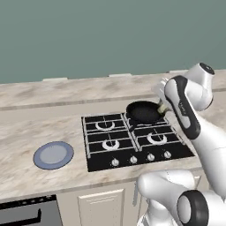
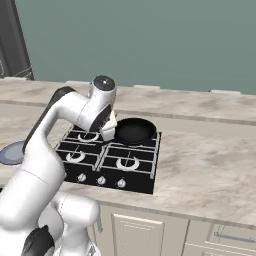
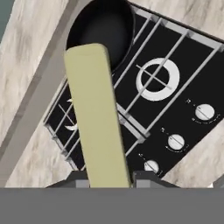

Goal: Pick up the butter stick and place it in the pan. Then turn on the burner for the pan.

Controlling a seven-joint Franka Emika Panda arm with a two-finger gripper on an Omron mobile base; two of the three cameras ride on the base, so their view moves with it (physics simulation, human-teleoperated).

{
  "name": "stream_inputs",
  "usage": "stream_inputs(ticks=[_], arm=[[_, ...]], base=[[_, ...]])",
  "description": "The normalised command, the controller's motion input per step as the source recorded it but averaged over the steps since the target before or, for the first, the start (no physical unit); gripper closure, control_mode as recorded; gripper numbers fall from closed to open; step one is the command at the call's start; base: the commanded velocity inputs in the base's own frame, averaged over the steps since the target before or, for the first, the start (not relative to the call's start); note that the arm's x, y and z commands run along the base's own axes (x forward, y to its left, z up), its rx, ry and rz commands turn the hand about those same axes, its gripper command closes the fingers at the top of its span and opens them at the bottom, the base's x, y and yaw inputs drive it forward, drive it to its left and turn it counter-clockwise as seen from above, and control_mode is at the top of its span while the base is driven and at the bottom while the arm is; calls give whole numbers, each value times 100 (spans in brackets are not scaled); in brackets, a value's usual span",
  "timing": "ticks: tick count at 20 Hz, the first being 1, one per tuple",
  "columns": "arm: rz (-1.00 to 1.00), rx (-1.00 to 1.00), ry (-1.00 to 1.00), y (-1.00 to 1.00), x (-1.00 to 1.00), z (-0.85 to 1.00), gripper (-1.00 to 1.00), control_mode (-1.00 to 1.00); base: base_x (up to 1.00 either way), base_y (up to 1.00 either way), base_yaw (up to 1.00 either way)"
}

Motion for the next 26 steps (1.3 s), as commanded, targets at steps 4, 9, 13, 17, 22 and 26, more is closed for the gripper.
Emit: stream_inputs(ticks=[4, 9, 13, 17, 22, 26], arm=[[12, -30, 24, -6, 70, -5, 100, -100], [9, -13, 14, -15, 25, -43, 100, -100], [7, -7, 8, -18, 30, -45, 100, -100], [7, -7, 6, -13, 43, -42, 100, -100], [5, -5, 3, -9, 50, -32, 100, -100], [5, -2, 2, -14, 41, -19, 100, -100]], base=[[0, 0, 0], [0, 0, 0], [0, 0, 0], [0, 0, 0], [0, 0, 0], [0, 0, 0]])
